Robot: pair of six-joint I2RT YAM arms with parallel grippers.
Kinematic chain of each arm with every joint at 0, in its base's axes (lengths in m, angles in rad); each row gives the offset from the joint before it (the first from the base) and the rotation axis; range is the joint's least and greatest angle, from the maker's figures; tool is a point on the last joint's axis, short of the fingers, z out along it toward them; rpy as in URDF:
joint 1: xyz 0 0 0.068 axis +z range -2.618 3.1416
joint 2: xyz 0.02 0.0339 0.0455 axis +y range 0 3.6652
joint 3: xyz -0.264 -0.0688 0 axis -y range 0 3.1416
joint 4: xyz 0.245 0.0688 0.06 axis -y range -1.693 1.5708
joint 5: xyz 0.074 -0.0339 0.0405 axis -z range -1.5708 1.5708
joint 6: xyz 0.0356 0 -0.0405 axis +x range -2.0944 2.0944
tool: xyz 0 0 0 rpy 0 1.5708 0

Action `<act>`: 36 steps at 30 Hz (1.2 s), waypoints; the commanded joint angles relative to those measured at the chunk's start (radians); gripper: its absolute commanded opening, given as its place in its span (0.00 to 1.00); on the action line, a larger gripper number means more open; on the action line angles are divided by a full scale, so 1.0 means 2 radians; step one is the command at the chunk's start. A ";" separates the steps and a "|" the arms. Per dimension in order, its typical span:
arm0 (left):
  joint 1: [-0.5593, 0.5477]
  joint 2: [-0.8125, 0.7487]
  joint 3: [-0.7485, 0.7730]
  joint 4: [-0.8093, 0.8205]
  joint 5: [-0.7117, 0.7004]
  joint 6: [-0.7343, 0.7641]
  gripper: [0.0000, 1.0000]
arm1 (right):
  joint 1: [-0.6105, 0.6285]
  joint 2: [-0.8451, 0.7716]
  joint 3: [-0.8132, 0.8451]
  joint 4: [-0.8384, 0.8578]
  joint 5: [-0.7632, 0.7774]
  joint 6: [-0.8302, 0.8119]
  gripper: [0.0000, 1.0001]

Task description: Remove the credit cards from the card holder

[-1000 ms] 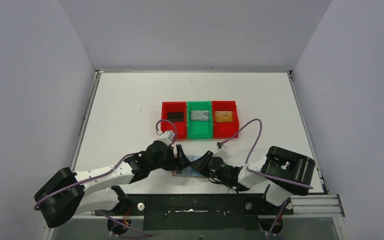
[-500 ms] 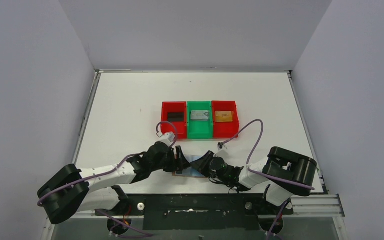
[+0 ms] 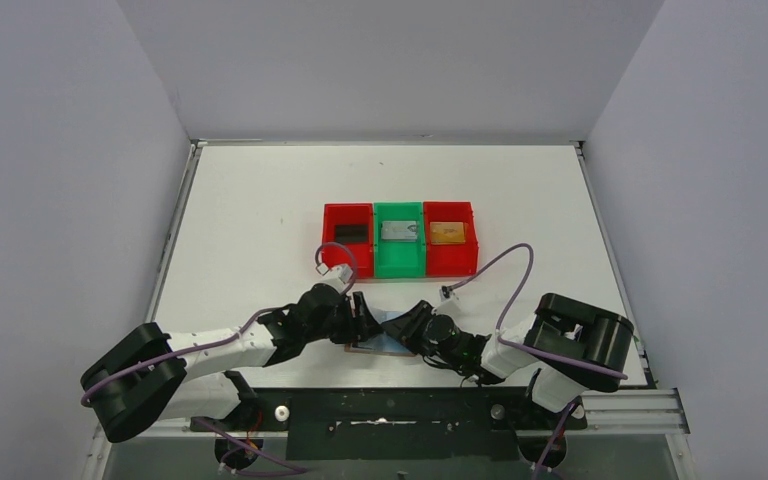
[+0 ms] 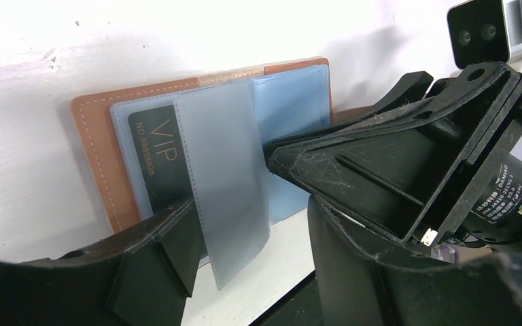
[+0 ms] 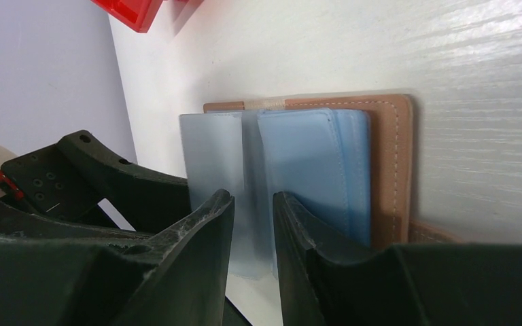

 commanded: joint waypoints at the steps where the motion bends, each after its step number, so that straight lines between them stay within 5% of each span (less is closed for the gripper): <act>1: -0.003 -0.006 0.007 0.036 0.013 0.000 0.53 | -0.004 0.003 -0.007 -0.014 0.012 -0.011 0.31; 10: -0.009 -0.002 0.040 0.042 0.033 0.015 0.39 | -0.002 -0.066 0.005 -0.035 0.014 -0.075 0.39; 18: -0.021 0.027 0.053 0.069 0.045 0.020 0.39 | -0.003 -0.242 0.035 -0.320 0.118 -0.110 0.49; 27: -0.056 0.125 0.101 0.084 0.049 0.025 0.39 | -0.002 -0.438 0.003 -0.458 0.176 -0.071 0.78; 36: -0.057 0.003 0.082 -0.011 -0.050 0.029 0.43 | -0.003 -0.438 0.015 -0.471 0.187 -0.054 0.86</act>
